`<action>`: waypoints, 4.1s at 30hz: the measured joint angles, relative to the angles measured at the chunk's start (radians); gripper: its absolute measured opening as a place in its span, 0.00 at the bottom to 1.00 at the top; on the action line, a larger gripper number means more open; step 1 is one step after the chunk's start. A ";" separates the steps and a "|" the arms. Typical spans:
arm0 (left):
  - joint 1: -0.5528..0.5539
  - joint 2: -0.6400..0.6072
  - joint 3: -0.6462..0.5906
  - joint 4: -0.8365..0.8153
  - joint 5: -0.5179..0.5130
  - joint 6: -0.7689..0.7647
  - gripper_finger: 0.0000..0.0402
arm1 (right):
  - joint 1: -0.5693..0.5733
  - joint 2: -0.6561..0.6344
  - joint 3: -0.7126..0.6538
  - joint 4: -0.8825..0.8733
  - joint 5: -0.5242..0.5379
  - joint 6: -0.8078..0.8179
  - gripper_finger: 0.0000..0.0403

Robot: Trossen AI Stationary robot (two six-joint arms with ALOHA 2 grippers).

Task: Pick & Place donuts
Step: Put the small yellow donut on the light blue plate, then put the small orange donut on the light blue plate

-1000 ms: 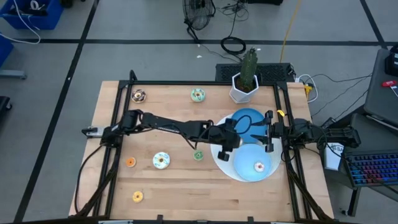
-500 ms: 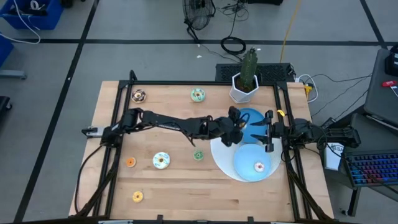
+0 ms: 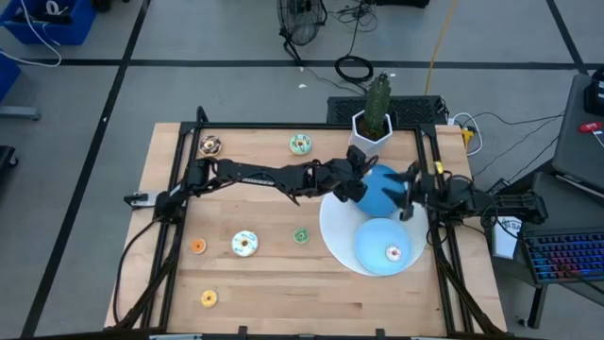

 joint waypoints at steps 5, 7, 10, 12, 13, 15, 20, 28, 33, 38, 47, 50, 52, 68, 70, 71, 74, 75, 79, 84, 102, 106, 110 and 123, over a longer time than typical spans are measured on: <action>0.004 0.000 0.000 0.003 -0.026 0.046 0.36 | -0.001 0.078 0.000 0.107 0.165 -0.024 0.52; 0.008 0.000 0.000 0.011 -0.024 0.046 0.36 | -0.001 0.138 0.000 0.170 0.162 0.023 0.52; 0.010 0.000 0.000 0.014 -0.020 0.045 0.36 | -0.001 0.245 0.000 0.245 0.162 0.071 0.52; 0.008 0.000 0.000 0.014 -0.017 0.039 0.36 | -0.002 0.326 0.000 0.312 0.163 0.078 0.52; 0.008 0.000 0.000 0.014 -0.017 0.034 0.36 | -0.004 0.365 0.000 0.356 0.161 0.075 0.52; 0.007 0.000 0.000 0.014 -0.016 0.026 0.36 | -0.014 0.444 0.000 0.450 0.159 0.079 0.52; 0.009 0.000 0.000 0.010 -0.017 0.006 0.36 | -0.049 0.614 0.004 0.599 0.114 0.094 0.52; 0.008 0.000 0.000 -0.003 -0.015 -0.021 0.36 | -0.100 0.807 0.066 0.706 0.024 0.135 0.52; 0.008 0.000 -0.001 -0.024 -0.016 -0.040 0.36 | -0.118 0.872 0.088 0.771 0.021 0.133 0.52; 0.008 0.000 -0.001 -0.025 -0.006 -0.045 0.36 | -0.145 0.921 0.109 0.777 -0.031 0.130 0.52; 0.007 0.000 -0.001 -0.032 -0.010 -0.069 0.36 | -0.159 0.962 0.121 0.798 -0.052 0.099 0.39; 0.003 0.000 -0.001 -0.029 -0.017 -0.125 0.36 | -0.156 0.953 0.121 0.793 -0.052 0.075 0.27; -0.006 0.000 -0.001 -0.019 -0.050 -0.185 0.36 | -0.156 0.947 0.122 0.795 -0.082 0.041 0.17; -0.047 -0.089 -0.002 -0.374 0.129 -0.509 0.36 | -0.090 0.812 0.124 0.448 -0.207 0.014 0.02; -0.047 -0.107 -0.001 -0.410 0.186 -0.528 0.36 | -0.051 0.780 0.123 0.367 -0.211 0.058 0.01; -0.046 -0.116 -0.004 -0.421 0.221 -0.534 0.36 | -0.034 0.762 0.123 0.325 -0.212 0.086 0.01; -0.040 -0.131 -0.024 -0.423 0.310 -0.542 0.36 | 0.008 0.705 0.123 0.176 -0.270 0.224 0.01; -0.037 -0.134 -0.032 -0.427 0.335 -0.542 0.36 | 0.019 0.691 0.123 0.135 -0.319 0.288 0.01; -0.022 -0.158 -0.062 -0.398 0.392 -0.553 0.36 | 0.083 0.659 0.133 -0.036 -0.453 0.517 0.01; 0.007 -0.186 -0.134 -0.336 0.395 -0.600 0.36 | 0.180 0.668 0.134 -0.220 -0.519 0.692 0.01; 0.000 -0.237 -0.163 -0.285 0.392 -0.603 0.36 | 0.240 0.673 0.134 -0.302 -0.435 0.777 0.63; -0.001 -0.251 -0.163 -0.291 0.362 -0.620 0.36 | 0.241 0.672 0.134 -0.257 -0.492 0.834 0.76; -0.001 -0.261 -0.163 -0.323 0.342 -0.643 0.36 | 0.260 0.670 0.134 -0.180 -0.598 0.892 0.81; 0.003 -0.262 -0.163 -0.380 0.415 -0.821 0.36 | 0.261 0.667 0.134 -0.008 -0.541 0.685 0.79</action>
